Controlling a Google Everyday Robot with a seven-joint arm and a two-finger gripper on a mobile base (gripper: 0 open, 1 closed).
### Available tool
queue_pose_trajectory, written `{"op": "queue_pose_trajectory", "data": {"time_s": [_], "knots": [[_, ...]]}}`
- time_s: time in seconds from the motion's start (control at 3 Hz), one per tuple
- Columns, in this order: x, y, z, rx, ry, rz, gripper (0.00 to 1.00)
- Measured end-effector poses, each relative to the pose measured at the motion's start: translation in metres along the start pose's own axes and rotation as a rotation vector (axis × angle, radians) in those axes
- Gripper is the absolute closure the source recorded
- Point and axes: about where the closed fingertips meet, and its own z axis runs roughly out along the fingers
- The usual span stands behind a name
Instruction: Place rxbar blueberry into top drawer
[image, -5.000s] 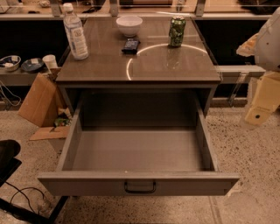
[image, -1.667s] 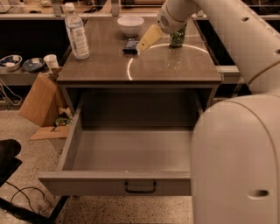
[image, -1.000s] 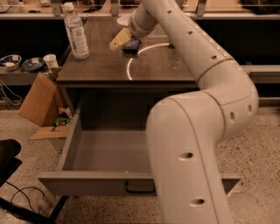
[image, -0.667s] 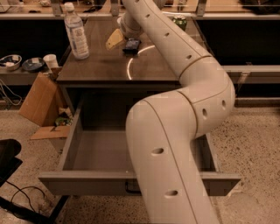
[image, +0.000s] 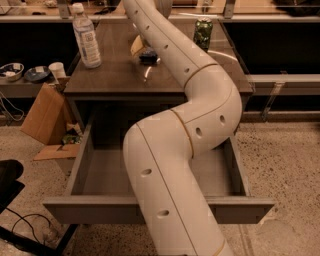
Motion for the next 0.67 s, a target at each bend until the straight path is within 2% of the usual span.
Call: {"op": "queue_pose_trajectory", "data": {"time_s": [0.33, 0.67], "knots": [[0.0048, -0.0035, 0.0080, 0.031, 0.018, 0.062, 0.00], [0.0052, -0.0034, 0.0089, 0.032, 0.019, 0.069, 0.00]]}}
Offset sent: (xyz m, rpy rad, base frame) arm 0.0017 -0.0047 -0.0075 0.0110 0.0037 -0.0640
